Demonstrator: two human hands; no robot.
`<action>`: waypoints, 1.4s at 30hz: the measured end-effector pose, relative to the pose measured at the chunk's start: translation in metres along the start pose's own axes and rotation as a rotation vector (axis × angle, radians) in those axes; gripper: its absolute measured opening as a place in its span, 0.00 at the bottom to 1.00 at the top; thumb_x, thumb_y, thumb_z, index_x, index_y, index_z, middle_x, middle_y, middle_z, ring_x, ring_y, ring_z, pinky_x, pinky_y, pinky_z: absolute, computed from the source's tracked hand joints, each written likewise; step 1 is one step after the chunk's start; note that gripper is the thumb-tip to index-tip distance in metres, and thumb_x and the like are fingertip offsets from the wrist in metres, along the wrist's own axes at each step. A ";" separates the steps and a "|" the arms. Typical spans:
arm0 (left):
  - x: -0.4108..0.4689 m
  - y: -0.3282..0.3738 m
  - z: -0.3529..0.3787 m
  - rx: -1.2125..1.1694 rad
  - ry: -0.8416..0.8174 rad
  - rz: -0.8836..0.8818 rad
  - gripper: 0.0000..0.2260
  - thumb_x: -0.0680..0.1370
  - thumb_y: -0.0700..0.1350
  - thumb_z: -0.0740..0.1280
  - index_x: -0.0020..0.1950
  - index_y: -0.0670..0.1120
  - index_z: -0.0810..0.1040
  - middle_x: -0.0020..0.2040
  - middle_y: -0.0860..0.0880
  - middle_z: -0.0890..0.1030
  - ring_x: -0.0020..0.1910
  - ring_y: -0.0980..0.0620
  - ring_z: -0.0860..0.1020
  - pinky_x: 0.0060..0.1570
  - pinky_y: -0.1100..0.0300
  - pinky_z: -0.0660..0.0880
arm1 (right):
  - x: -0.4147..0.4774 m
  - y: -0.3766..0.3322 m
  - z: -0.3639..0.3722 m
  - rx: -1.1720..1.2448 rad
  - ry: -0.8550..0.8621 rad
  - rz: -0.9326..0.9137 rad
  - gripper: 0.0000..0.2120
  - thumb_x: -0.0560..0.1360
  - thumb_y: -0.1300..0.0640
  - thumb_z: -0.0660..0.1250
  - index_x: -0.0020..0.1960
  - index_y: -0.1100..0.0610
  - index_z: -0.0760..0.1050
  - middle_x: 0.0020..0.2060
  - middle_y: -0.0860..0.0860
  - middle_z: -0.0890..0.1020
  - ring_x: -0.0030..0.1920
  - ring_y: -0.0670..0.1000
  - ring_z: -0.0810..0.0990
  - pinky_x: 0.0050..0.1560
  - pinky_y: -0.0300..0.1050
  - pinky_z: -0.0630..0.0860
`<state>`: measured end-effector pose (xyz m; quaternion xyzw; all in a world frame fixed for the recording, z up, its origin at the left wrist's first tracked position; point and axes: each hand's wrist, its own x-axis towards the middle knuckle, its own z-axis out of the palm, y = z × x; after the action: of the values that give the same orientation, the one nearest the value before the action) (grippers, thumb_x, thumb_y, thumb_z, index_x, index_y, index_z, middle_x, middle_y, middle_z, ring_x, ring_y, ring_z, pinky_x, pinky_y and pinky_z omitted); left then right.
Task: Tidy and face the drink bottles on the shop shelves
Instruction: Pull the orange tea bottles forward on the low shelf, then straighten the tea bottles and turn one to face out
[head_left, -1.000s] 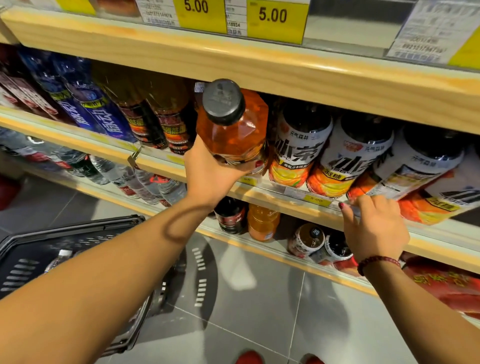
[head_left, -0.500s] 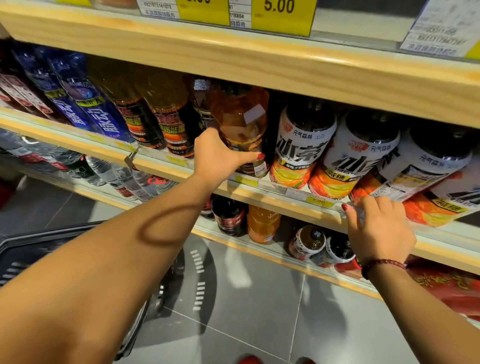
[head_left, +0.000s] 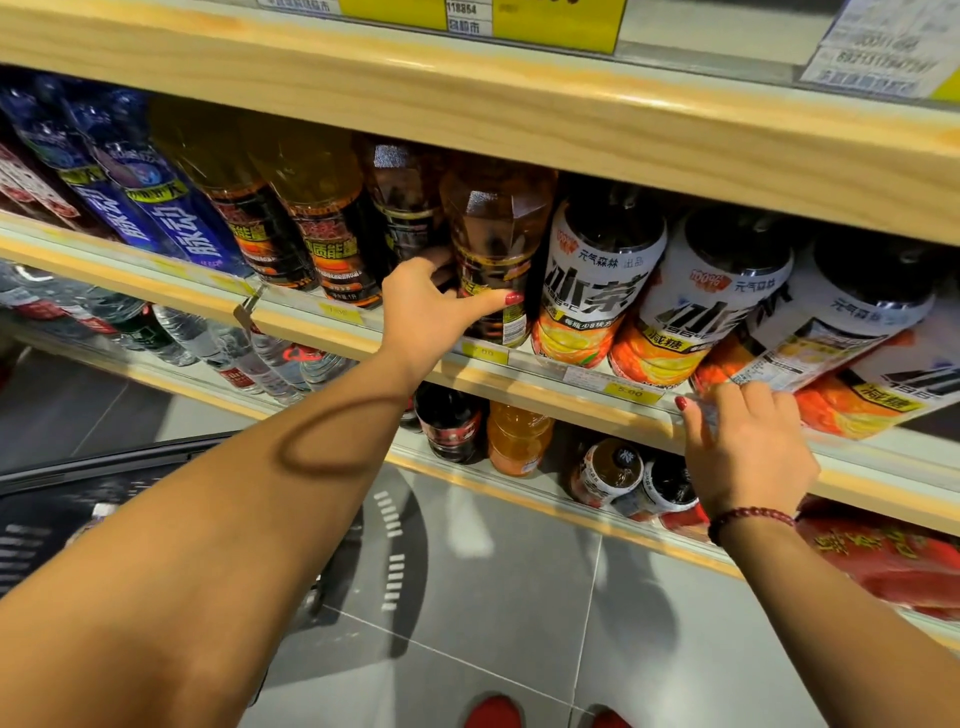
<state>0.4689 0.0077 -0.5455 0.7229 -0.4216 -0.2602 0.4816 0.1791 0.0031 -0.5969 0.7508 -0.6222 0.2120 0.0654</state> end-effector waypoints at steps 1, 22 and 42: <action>-0.001 -0.002 0.002 -0.032 0.008 -0.027 0.25 0.63 0.50 0.80 0.54 0.39 0.79 0.52 0.45 0.81 0.53 0.52 0.78 0.57 0.53 0.78 | 0.000 0.000 0.000 0.007 -0.003 0.003 0.11 0.74 0.53 0.70 0.42 0.61 0.74 0.38 0.58 0.75 0.44 0.61 0.72 0.31 0.43 0.62; -0.111 0.029 0.104 0.474 -0.282 0.435 0.21 0.70 0.48 0.75 0.61 0.43 0.78 0.59 0.44 0.78 0.61 0.45 0.73 0.62 0.52 0.69 | -0.074 0.098 -0.056 0.125 -0.431 -0.127 0.25 0.70 0.55 0.72 0.65 0.60 0.73 0.62 0.59 0.77 0.61 0.62 0.75 0.61 0.58 0.72; -0.098 -0.020 0.180 0.476 0.233 0.600 0.20 0.67 0.64 0.72 0.45 0.48 0.78 0.48 0.47 0.77 0.53 0.50 0.70 0.49 0.62 0.55 | -0.088 0.096 0.114 0.597 -0.600 -0.157 0.30 0.71 0.54 0.71 0.70 0.57 0.64 0.66 0.55 0.68 0.67 0.55 0.67 0.68 0.42 0.62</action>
<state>0.2846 0.0099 -0.6387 0.6839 -0.6050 0.0807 0.3996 0.1021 0.0211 -0.7508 0.8103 -0.4659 0.1492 -0.3226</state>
